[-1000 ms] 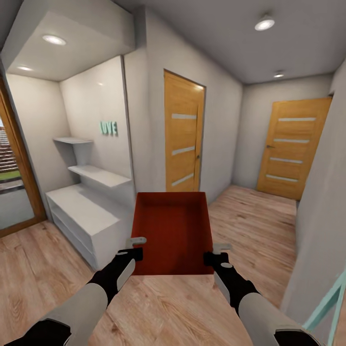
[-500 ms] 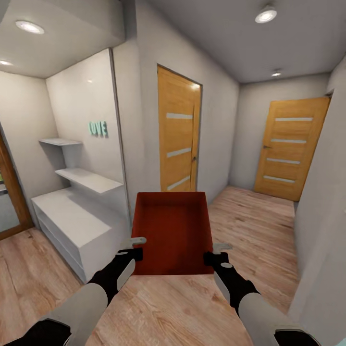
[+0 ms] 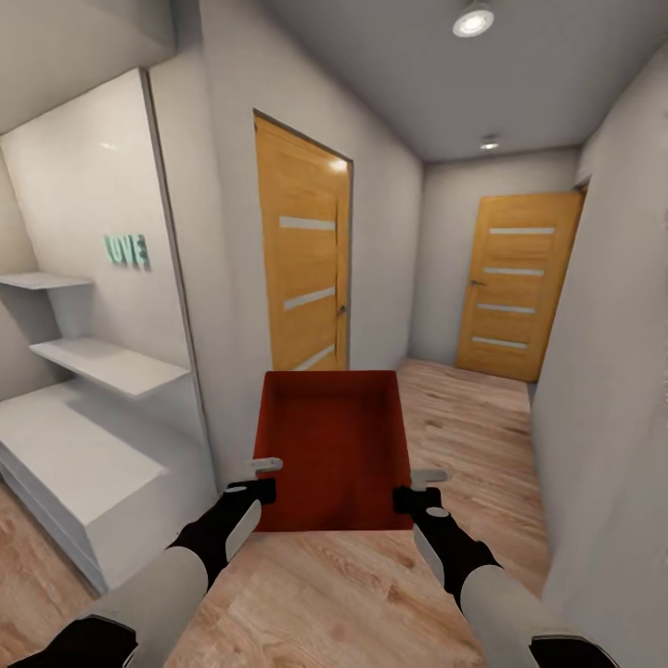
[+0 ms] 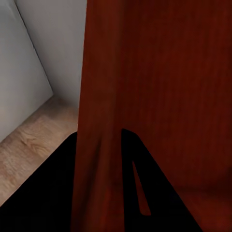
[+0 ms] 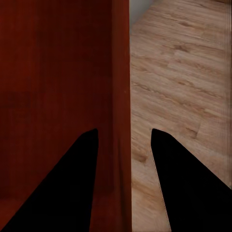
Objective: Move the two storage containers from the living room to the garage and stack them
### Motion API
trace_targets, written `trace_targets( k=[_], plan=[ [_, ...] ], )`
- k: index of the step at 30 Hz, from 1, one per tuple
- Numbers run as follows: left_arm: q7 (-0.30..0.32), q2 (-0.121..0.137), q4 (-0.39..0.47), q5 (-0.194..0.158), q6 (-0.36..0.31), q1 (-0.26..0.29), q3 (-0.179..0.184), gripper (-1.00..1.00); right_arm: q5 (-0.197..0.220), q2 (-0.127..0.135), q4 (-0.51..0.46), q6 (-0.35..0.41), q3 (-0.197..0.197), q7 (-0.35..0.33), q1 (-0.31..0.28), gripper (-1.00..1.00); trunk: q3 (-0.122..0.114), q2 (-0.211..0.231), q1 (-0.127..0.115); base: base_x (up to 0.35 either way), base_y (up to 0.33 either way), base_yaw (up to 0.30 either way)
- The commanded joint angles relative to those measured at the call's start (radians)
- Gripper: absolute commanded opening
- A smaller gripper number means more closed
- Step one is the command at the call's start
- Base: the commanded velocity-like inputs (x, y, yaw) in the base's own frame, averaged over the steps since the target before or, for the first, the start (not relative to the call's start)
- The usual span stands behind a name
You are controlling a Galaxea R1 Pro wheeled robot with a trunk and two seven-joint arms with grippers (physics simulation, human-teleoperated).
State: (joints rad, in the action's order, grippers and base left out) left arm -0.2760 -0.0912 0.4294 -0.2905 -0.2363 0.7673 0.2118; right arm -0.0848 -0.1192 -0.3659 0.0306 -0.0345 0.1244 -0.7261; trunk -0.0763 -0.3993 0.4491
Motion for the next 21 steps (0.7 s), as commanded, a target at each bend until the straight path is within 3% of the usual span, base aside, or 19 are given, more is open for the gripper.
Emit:
trace_targets(
  k=[1, 21],
  plan=[
    [-0.018, 0.002, 0.002, 0.01, -0.009, 0.0, -0.004, -1.0, -0.021, 0.0, -0.004, 0.003, -0.035, 0.021, -0.001, -1.0, 0.0, -0.001, 0.001, 0.323, 0.0, -0.237],
    [-0.017, 0.002, 0.002, 0.01, -0.009, -0.001, -0.004, -1.0, -0.021, -0.001, -0.004, 0.003, -0.035, 0.021, -0.001, -1.0, -0.008, -0.001, 0.001, 0.323, 0.0, -0.232]
  ],
)
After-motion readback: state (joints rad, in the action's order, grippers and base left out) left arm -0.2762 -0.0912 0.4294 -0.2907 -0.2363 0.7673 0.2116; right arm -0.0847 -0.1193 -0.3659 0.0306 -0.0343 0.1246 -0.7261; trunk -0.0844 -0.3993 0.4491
